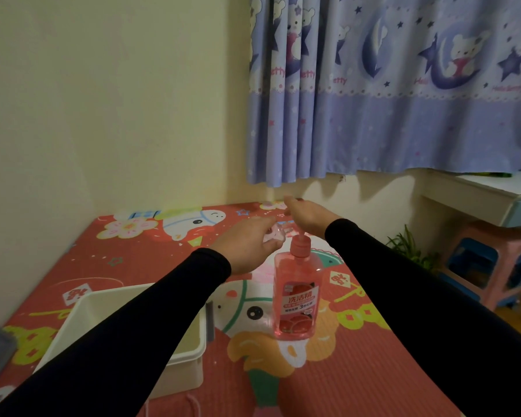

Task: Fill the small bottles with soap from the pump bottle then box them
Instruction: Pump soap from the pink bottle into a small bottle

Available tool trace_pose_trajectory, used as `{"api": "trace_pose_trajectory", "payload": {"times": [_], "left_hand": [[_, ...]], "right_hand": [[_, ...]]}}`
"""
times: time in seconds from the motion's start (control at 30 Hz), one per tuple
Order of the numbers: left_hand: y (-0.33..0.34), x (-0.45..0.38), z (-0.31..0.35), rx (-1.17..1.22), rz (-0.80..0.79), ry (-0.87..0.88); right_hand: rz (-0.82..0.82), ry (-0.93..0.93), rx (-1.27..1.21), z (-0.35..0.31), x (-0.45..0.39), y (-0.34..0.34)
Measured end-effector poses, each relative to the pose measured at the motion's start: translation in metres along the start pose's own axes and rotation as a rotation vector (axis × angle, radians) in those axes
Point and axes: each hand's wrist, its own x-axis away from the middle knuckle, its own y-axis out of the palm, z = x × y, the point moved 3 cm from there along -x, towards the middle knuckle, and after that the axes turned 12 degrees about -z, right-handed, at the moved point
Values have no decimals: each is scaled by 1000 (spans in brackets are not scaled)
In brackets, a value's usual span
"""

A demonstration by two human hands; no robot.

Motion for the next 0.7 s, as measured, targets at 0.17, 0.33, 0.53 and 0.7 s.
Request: {"api": "trace_pose_trajectory", "payload": {"times": [0.17,0.33,0.53,0.7], "left_hand": [[11,0,-4,20,26,26],[14,-4,-9,19,4,8],[2,-2,-3,31,30,17],[17,-4,-11,39,33,12]], "right_hand": [[14,-2,8,5,-4,9],[-28,14,35,6,-3,11],[20,8,-13,1,-3,0],[14,7,42,7,-6,12]]}}
